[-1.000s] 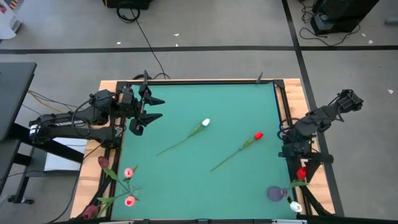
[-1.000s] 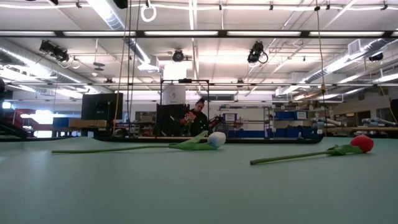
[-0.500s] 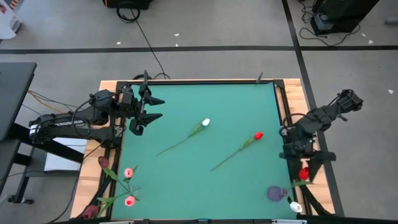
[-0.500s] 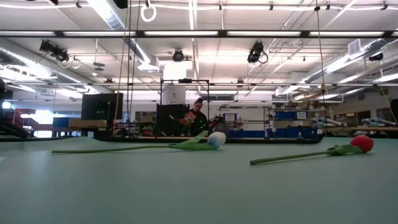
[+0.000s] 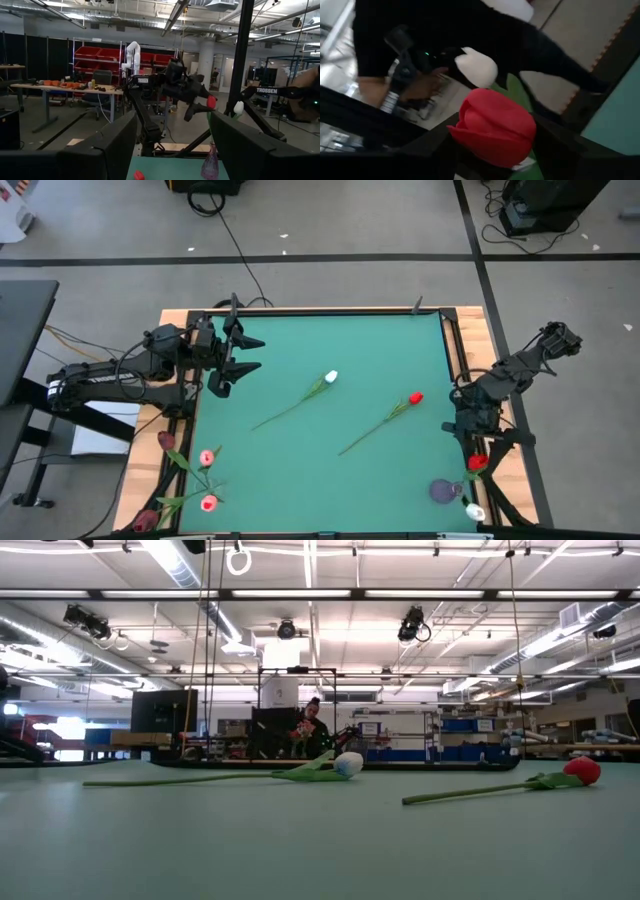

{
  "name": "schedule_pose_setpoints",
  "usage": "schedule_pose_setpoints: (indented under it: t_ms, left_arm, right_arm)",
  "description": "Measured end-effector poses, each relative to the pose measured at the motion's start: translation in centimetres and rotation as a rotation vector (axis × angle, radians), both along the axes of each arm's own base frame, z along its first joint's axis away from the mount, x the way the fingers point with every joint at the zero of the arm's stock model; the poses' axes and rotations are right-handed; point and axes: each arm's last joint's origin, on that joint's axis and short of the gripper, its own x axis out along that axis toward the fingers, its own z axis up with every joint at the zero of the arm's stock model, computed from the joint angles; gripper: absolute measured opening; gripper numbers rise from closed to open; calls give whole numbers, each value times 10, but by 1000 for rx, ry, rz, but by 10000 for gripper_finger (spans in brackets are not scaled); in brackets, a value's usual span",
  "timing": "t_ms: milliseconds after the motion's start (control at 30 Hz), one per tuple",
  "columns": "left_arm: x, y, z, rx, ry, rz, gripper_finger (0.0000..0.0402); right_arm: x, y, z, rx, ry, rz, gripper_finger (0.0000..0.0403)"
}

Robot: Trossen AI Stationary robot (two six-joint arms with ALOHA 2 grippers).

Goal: Sort flowers into vase by color

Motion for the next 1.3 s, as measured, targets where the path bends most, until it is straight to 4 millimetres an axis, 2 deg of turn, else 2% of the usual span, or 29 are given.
schedule_pose_setpoints:
  t_ms: [267,600,767,933,1067,1167,1300]
  left_arm:
    - [0,0,0,0,0,0,259]
    - [0,0,0,0,0,0,259]
    - [0,0,0,0,0,0,259]
    - [0,0,0,0,0,0,259]
    - [0,0,0,0,0,0,259]
    - [0,0,0,0,0,0,259]
    - [0,0,0,0,0,0,259]
  right_arm:
    - [1,1,19,172,83,-4,229]
    - [7,2,10,148,271,-154,229]
    - [4,3,10,175,409,-89,227]
    - [3,6,13,195,351,-165,231]
    - [5,9,12,185,331,-193,264]
    - [7,12,14,194,285,-216,308]
    - [8,16,12,174,280,-154,369]
